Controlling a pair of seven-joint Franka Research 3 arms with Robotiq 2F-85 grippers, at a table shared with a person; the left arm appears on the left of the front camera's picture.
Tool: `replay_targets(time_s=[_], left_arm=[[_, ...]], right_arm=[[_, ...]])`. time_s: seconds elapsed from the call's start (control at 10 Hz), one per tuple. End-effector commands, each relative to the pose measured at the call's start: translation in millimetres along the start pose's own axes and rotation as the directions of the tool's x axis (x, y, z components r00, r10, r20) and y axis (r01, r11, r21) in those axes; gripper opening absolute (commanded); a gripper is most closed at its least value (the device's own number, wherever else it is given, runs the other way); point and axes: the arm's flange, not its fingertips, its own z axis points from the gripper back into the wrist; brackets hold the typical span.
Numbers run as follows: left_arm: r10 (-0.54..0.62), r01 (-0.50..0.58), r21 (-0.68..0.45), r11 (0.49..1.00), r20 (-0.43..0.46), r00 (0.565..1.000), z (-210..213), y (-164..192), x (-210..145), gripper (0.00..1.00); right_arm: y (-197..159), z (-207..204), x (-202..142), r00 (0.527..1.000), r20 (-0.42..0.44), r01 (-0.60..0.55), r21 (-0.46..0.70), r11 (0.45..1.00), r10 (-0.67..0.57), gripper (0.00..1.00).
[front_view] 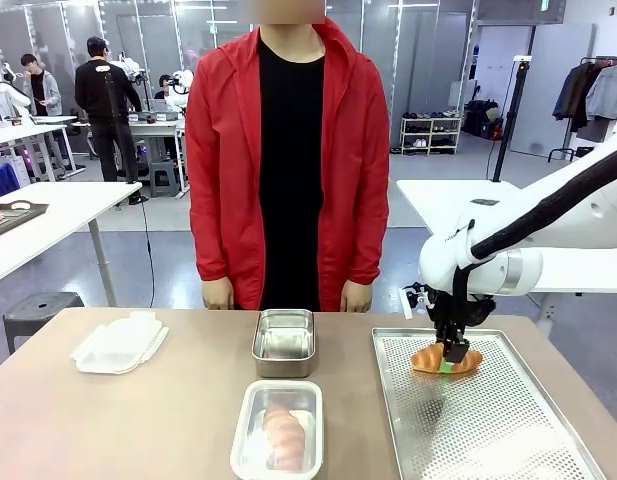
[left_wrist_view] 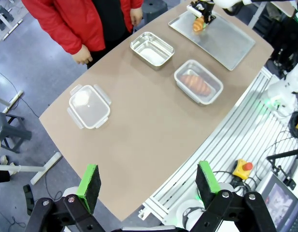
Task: Place the bread into the airtight container.
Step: Pick up a Butter Roll and place it into an empty Airtight Container.
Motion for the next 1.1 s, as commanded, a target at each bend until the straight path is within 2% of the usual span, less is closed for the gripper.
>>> replay_targets(time_s=[0.0, 0.2, 0.4, 1.0], left_arm=[[-0.003, 0.003, -0.002, 1.0, 0.001, 1.0, 0.6, 0.1, 1.4, 1.0], [-0.003, 0.003, -0.002, 1.0, 0.001, 1.0, 0.6, 0.1, 1.4, 1.0], [-0.003, 0.003, -0.002, 1.0, 0.001, 1.0, 0.6, 0.1, 1.4, 1.0], [-0.003, 0.003, -0.002, 1.0, 0.001, 1.0, 0.6, 0.1, 1.4, 1.0]], right_arm=[[-0.8, 13.9, 5.3, 0.999, -0.047, 0.026, 0.022, 0.999, -0.024, 0.42], [-1.4, 37.4, 13.7, 0.996, -0.082, 0.047, 0.03, 0.998, -0.045, 0.42], [-0.6, 63.1, 40.6, 0.992, -0.078, 0.102, 0.049, 0.994, -0.098, 0.42], [2.0, 129.5, 218.6, 0.969, -0.104, 0.221, -0.021, 0.975, -0.222, 0.42]])
